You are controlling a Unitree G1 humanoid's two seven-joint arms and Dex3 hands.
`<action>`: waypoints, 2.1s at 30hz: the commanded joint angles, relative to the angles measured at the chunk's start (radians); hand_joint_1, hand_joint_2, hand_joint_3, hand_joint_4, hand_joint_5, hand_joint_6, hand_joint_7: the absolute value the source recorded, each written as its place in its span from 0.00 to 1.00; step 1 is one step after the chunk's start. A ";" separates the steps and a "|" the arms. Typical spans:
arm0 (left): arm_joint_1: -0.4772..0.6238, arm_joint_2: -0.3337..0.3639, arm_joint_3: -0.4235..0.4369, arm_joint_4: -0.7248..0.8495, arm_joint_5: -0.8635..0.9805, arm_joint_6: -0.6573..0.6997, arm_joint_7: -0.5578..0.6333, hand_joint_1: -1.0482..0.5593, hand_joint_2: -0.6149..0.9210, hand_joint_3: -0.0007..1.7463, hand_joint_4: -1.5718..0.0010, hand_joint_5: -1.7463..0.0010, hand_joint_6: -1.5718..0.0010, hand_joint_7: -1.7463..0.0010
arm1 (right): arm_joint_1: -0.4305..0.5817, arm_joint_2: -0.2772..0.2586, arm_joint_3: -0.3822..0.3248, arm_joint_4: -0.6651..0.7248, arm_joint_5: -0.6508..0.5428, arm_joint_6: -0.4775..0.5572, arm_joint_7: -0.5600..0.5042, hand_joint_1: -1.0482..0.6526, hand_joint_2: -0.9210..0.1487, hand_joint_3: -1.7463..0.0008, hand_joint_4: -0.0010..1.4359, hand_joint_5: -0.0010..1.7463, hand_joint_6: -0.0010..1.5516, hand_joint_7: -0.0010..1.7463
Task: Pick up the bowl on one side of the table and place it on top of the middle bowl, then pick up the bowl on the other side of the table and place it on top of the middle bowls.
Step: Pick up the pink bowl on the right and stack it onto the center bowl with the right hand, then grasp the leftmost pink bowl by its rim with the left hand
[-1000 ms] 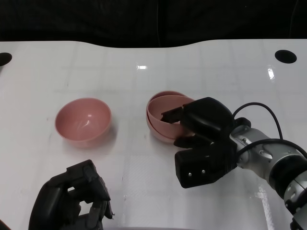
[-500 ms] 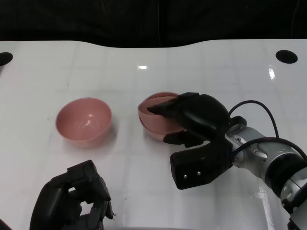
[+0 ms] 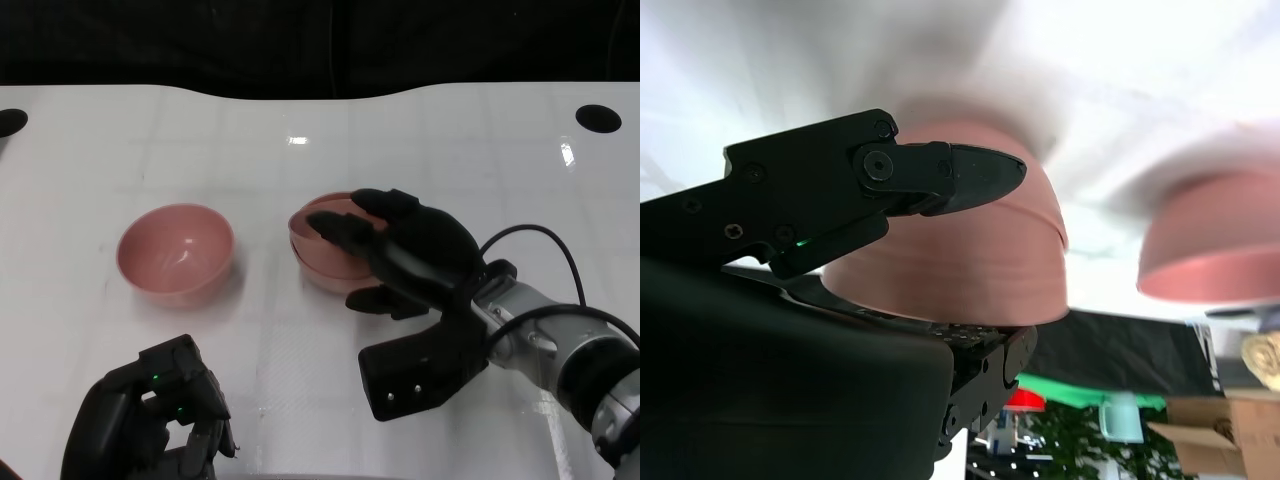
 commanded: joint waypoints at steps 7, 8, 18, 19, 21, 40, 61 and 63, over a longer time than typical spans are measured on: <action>0.000 0.015 0.005 -0.004 0.003 -0.010 0.004 0.59 0.68 0.74 0.44 0.03 0.45 0.17 | 0.018 -0.001 0.011 0.016 0.011 0.020 0.011 0.20 0.00 0.73 0.03 0.05 0.07 0.00; 0.001 0.016 0.006 -0.006 0.006 -0.010 0.006 0.59 0.68 0.75 0.44 0.03 0.45 0.17 | 0.019 -0.001 0.011 0.016 0.011 0.021 0.012 0.20 0.00 0.74 0.02 0.05 0.07 0.00; -0.004 0.018 0.008 0.002 -0.002 -0.011 0.000 0.59 0.69 0.74 0.44 0.03 0.45 0.17 | 0.027 -0.016 -0.024 -0.036 0.047 -0.017 -0.018 0.20 0.00 0.70 0.01 0.05 0.03 0.00; -0.005 0.018 0.009 0.003 -0.004 -0.011 -0.002 0.59 0.69 0.74 0.44 0.03 0.45 0.17 | 0.031 -0.022 -0.033 -0.055 0.053 -0.027 -0.032 0.20 0.00 0.70 0.01 0.06 0.03 0.00; -0.006 0.020 0.012 0.006 -0.007 -0.009 -0.003 0.59 0.68 0.74 0.44 0.03 0.45 0.16 | 0.042 -0.033 -0.049 -0.089 0.064 -0.039 -0.041 0.20 0.00 0.69 0.03 0.07 0.04 0.01; -0.020 0.027 0.039 0.020 -0.011 -0.057 -0.006 0.60 0.74 0.67 0.46 0.08 0.46 0.22 | 0.445 -0.167 -0.346 -0.604 0.544 -0.328 0.284 0.49 0.01 0.96 0.32 0.68 0.44 0.19; -0.026 0.136 0.076 -0.164 0.239 -0.036 0.128 0.53 0.99 0.03 0.61 0.60 0.53 0.96 | 0.943 -0.213 -0.551 -1.060 0.906 -0.225 0.676 0.54 0.30 0.49 0.57 0.83 0.58 0.55; -0.034 0.156 0.078 -0.185 0.290 -0.019 0.147 0.50 1.00 0.03 0.63 0.64 0.56 0.99 | 0.980 -0.209 -0.563 -1.082 0.911 -0.201 0.684 0.54 0.34 0.43 0.61 0.82 0.59 0.55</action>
